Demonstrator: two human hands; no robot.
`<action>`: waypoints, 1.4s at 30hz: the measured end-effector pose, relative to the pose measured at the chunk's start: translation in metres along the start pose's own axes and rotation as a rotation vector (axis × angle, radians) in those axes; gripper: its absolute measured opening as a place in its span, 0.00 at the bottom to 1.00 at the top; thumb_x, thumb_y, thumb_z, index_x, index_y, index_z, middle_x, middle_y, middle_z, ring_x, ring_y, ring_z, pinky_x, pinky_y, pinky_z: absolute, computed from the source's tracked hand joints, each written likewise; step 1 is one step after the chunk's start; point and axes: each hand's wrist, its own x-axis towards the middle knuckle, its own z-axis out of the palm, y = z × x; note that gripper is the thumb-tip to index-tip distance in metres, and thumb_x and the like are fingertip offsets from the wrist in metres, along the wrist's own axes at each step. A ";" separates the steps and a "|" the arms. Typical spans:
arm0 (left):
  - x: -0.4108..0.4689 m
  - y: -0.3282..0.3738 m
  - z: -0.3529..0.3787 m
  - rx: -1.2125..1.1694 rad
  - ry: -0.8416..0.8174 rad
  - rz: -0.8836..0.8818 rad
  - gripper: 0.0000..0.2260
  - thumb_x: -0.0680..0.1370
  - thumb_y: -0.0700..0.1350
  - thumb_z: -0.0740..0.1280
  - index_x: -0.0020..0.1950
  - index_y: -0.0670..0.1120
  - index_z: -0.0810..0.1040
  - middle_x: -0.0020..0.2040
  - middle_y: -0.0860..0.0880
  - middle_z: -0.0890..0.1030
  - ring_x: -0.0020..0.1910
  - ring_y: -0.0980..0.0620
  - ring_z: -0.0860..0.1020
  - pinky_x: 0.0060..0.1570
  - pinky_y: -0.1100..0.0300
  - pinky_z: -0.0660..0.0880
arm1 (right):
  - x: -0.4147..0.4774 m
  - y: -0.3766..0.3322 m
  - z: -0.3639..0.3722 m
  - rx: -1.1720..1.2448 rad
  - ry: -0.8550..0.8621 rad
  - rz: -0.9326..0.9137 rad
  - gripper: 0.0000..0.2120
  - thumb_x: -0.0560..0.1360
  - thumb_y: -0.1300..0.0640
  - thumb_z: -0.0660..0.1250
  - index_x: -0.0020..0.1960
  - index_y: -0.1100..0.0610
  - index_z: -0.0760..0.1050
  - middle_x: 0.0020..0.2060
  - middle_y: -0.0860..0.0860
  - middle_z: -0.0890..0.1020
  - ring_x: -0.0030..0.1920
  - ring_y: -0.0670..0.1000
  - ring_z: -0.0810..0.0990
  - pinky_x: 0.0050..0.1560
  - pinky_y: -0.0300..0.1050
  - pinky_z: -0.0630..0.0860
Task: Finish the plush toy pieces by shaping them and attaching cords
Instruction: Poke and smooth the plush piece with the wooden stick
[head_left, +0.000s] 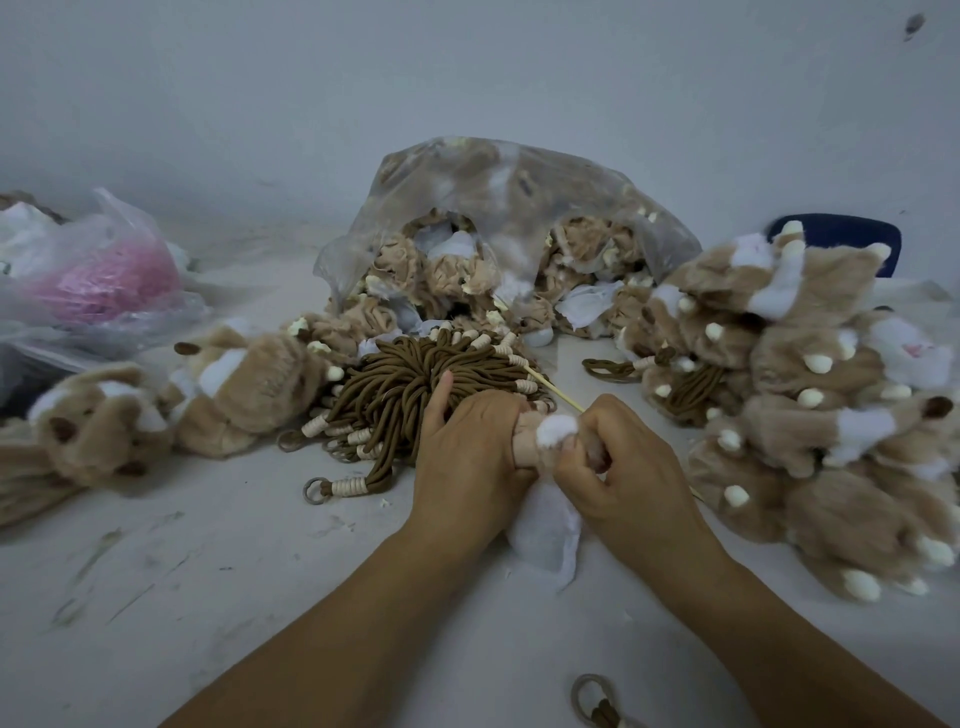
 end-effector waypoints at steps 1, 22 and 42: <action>0.000 -0.002 0.001 0.002 0.005 -0.010 0.11 0.70 0.52 0.72 0.48 0.48 0.80 0.43 0.54 0.81 0.48 0.53 0.81 0.75 0.60 0.43 | 0.000 -0.001 -0.001 0.015 0.005 0.009 0.12 0.69 0.46 0.55 0.33 0.49 0.55 0.29 0.47 0.63 0.32 0.49 0.65 0.31 0.39 0.62; -0.002 -0.008 -0.005 -0.177 -0.064 0.004 0.35 0.70 0.49 0.69 0.76 0.45 0.65 0.74 0.46 0.66 0.74 0.50 0.60 0.74 0.44 0.59 | 0.008 0.032 -0.016 0.232 0.243 0.475 0.19 0.70 0.46 0.57 0.39 0.65 0.65 0.31 0.55 0.70 0.28 0.44 0.64 0.28 0.38 0.64; 0.004 -0.018 -0.002 0.205 -0.179 -0.108 0.21 0.62 0.46 0.77 0.45 0.50 0.67 0.42 0.55 0.69 0.46 0.48 0.69 0.44 0.57 0.57 | 0.007 0.013 -0.006 -0.021 0.093 0.142 0.04 0.75 0.59 0.66 0.48 0.56 0.71 0.45 0.47 0.74 0.46 0.46 0.74 0.46 0.35 0.71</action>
